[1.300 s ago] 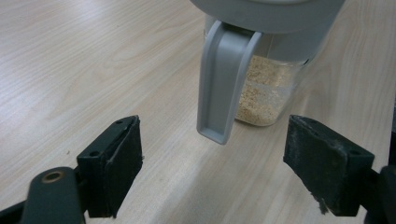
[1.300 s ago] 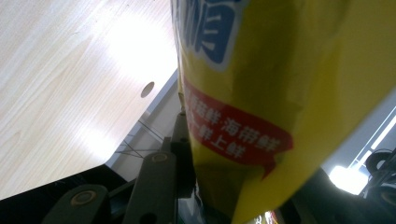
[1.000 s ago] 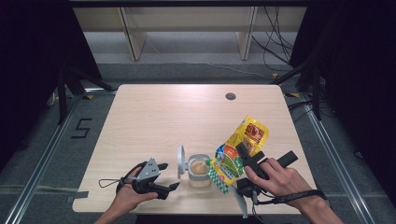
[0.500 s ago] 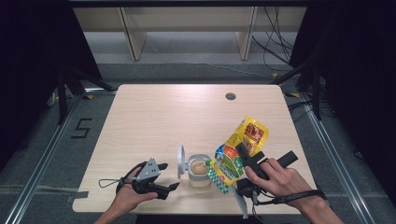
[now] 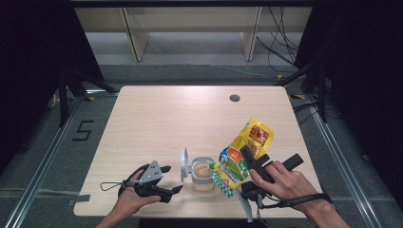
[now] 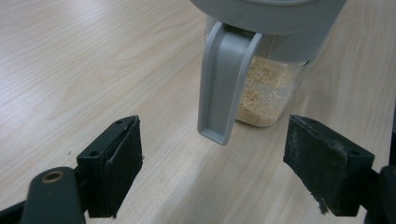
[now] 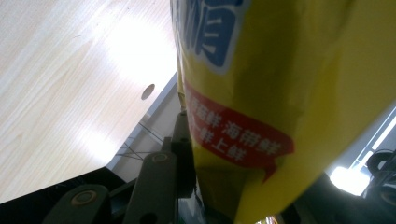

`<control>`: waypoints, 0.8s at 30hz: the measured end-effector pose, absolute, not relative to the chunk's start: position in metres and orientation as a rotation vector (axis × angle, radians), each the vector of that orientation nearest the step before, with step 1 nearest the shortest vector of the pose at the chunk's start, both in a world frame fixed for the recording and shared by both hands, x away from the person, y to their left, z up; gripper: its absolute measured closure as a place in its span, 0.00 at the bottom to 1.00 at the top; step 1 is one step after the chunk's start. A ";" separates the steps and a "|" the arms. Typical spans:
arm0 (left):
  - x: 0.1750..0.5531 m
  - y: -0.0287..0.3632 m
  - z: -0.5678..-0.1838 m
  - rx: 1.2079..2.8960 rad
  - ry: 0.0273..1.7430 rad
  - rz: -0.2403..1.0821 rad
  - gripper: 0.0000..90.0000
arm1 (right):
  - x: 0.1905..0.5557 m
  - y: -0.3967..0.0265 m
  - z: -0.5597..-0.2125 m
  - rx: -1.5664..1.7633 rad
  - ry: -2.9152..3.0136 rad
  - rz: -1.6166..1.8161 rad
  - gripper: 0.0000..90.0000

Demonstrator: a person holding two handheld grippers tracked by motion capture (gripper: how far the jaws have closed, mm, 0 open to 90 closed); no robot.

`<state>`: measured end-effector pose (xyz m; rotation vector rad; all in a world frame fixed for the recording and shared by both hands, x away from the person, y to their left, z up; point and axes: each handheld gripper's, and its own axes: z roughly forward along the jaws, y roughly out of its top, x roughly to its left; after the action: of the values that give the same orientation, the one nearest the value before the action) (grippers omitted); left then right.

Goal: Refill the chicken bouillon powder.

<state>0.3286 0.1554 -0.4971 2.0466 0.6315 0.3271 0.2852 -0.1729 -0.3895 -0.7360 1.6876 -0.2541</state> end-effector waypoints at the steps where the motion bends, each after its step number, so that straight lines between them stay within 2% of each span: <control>1: 0.328 0.155 -0.497 2.047 0.635 0.330 0.21 | 0.286 -0.173 -0.389 -0.757 1.676 -0.263 0.78; 24: 0.328 0.155 -0.496 2.044 0.633 0.335 0.21 | 0.284 -0.171 -0.388 -0.745 1.677 -0.254 0.78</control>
<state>0.3285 0.1554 -0.4962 2.0440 0.6331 0.3351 0.2838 -0.1714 -0.3883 -0.7452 1.6775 -0.2545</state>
